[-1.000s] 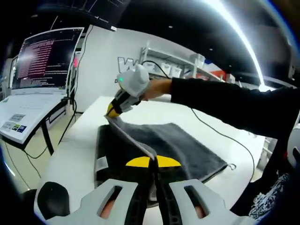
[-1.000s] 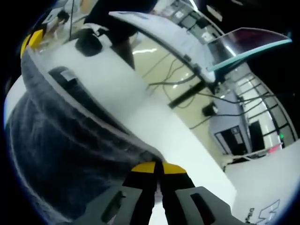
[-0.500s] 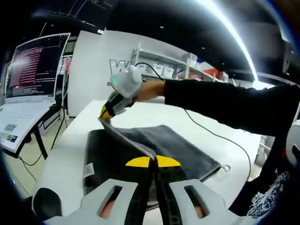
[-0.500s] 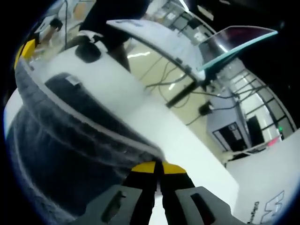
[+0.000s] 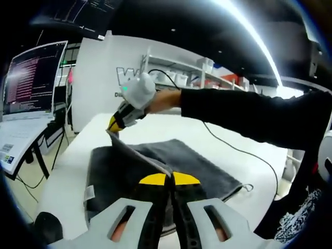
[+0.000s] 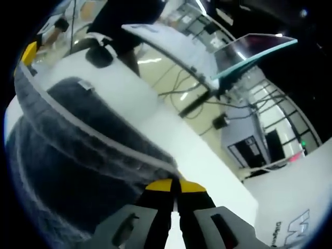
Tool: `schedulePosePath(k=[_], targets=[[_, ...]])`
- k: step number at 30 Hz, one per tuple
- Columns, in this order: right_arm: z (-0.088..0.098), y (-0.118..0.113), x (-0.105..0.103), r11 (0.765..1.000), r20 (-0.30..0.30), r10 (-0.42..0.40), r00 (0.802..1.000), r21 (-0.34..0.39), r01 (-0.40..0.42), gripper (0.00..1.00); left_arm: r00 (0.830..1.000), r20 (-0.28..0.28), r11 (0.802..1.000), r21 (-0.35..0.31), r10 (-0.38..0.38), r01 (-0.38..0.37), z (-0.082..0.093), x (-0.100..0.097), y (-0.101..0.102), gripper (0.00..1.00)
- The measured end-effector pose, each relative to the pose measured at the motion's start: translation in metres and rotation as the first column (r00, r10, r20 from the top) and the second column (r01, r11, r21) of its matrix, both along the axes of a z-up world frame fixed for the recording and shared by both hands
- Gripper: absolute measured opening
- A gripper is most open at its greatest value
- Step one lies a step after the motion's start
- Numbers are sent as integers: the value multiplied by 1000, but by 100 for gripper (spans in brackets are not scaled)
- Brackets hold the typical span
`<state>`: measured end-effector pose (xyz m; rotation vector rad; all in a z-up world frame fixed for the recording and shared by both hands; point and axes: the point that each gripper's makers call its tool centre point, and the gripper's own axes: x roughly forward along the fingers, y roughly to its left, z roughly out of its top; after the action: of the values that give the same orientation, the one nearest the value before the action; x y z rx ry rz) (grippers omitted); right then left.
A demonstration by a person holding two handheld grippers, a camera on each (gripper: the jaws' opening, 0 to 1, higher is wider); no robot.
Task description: Open the folded towel by lifting each exposed corner and separating the folded layers until the towel lies flat within the target outline without major curled edges
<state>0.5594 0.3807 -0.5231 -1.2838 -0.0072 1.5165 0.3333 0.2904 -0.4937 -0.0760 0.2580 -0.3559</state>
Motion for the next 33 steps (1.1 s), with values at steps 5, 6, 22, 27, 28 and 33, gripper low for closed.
schedulePosePath(k=[5,6,22,27,28,33], targets=[[0,-8,2,1000,-6,-5,1000,2,5,0,1000,-2,1000,-15,-2,2,0,0,-5,0],[1,-9,2,1000,-7,-6,1000,5,6,0,1000,0,1000,-14,-4,4,1,0,-7,0],[12,-25,7,999,9,-23,1000,28,23,0,999,28,999,8,-45,45,7,0,-32,0],[17,-30,7,998,17,-25,1000,51,24,0,998,32,999,13,-51,50,10,0,-38,0],[18,-31,8,998,19,-24,1000,58,22,0,998,33,999,12,-52,52,10,0,-39,0],[18,-38,9,998,29,-29,999,48,28,0,997,38,998,-1,-61,61,13,2,-46,0]])
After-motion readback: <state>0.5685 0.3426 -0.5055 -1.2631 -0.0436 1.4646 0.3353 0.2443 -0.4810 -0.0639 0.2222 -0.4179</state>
